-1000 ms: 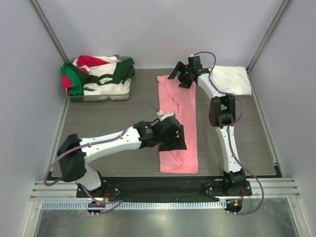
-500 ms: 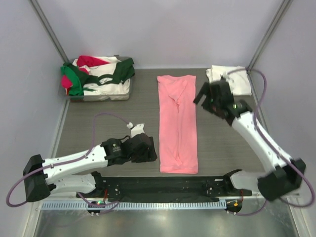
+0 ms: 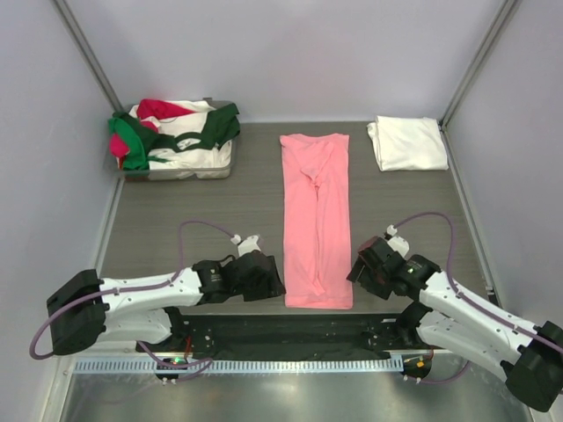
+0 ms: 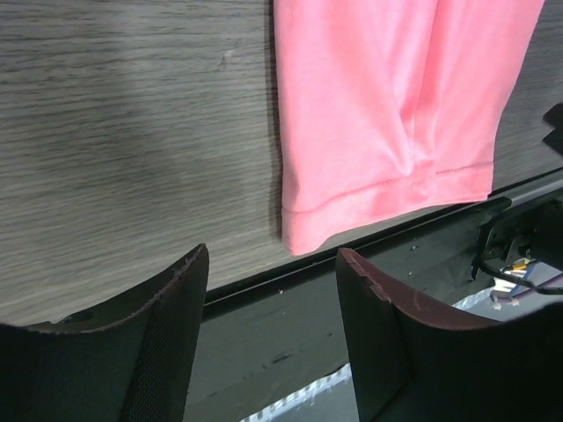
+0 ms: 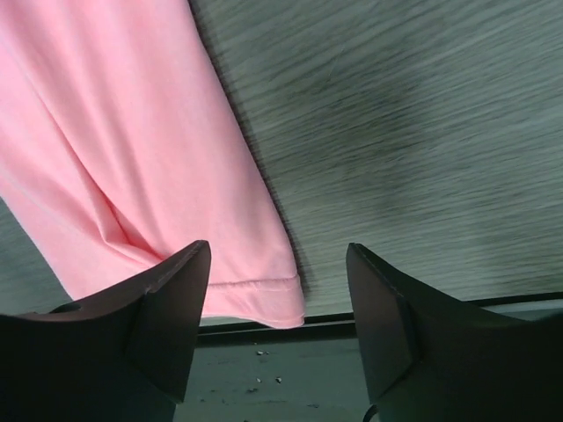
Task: Fold and stack the t-shirts
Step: Fold the tshirt
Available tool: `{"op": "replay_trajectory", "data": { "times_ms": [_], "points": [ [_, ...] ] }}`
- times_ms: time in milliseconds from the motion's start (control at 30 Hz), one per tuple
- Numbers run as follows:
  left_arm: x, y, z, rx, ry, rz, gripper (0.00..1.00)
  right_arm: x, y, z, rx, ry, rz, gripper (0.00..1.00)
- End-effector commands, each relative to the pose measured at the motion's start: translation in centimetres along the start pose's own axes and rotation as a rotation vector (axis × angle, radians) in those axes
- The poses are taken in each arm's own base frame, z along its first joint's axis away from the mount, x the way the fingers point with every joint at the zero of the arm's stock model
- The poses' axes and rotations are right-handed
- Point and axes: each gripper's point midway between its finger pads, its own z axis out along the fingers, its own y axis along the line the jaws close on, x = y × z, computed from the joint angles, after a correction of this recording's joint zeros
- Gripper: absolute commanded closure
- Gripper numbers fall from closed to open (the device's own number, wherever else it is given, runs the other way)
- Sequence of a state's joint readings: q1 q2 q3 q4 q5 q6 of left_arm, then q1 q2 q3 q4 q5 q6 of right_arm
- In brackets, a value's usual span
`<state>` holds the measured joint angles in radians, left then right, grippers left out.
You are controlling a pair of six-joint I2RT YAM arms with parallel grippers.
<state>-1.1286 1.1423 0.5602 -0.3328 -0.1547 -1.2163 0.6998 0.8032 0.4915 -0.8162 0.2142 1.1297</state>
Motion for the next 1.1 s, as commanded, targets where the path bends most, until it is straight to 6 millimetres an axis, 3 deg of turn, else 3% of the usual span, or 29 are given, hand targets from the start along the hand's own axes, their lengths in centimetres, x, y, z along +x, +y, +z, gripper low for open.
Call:
{"op": "replay_trajectory", "data": {
  "times_ms": [0, 400, 733, 833, 1067],
  "points": [
    [-0.3, -2.1, 0.7, 0.076, -0.010, -0.034, 0.40, 1.5, 1.0, 0.7, -0.045, 0.035, 0.039, 0.32],
    [1.8, -1.1, 2.9, 0.024, 0.052, -0.031, 0.47, 5.6, 0.2, 1.8, -0.052, 0.104, -0.027, 0.59],
    [2.7, -1.3, 3.6, 0.022, 0.080, -0.040, 0.50, 6.3, 0.1, 1.4, -0.059, 0.105, -0.041, 0.74],
    [2.9, -1.4, 4.1, 0.014, 0.087, -0.033, 0.58, 6.2, 0.1, 1.4, -0.055, 0.101, -0.048, 0.83],
    [2.8, -1.2, 4.7, -0.013, 0.078, -0.047, 0.84, 6.2, -0.3, 1.4, -0.043, 0.099, -0.062, 0.90]
  ]
}}
